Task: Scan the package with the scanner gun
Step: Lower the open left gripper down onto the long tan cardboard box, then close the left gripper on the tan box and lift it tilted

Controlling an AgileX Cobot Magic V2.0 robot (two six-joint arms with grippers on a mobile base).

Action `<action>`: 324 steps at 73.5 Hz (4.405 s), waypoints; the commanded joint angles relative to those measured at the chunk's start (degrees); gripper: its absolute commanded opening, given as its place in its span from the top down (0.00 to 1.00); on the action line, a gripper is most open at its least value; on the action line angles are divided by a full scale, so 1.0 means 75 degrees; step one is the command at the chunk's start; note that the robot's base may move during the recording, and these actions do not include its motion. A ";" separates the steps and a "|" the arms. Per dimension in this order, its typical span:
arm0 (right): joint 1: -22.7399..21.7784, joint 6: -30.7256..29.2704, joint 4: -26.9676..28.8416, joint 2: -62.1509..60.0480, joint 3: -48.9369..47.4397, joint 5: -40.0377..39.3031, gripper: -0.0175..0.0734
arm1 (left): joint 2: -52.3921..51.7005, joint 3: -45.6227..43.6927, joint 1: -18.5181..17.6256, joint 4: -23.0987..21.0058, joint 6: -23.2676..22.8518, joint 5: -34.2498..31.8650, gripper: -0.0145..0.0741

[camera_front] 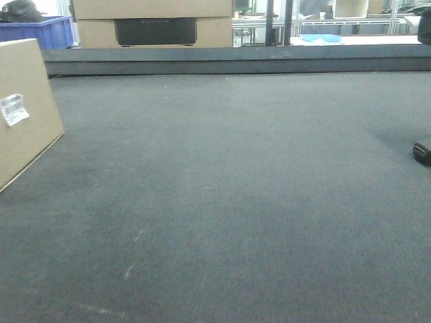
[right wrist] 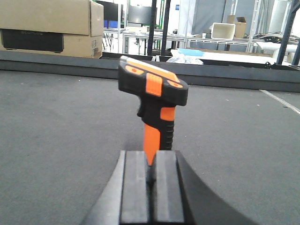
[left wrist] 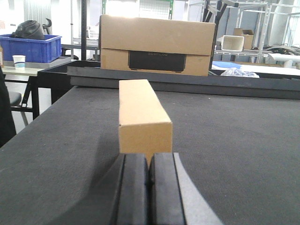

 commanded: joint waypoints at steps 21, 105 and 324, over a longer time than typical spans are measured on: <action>-0.0027 -0.0001 -0.0062 -0.0029 -0.0003 -0.0137 0.99 | -0.0031 -0.0016 -0.0015 -0.0018 0.0014 -0.0137 0.96; -0.0027 -0.0001 -0.0062 -0.0029 -0.0003 -0.0137 0.99 | 0.1096 -0.2990 -0.0017 -0.0076 0.0014 0.3217 0.96; -0.0027 -0.0001 -0.0062 -0.0029 -0.0003 -0.0137 0.99 | 1.1834 -1.0677 0.0858 -0.1746 0.0122 0.8719 0.96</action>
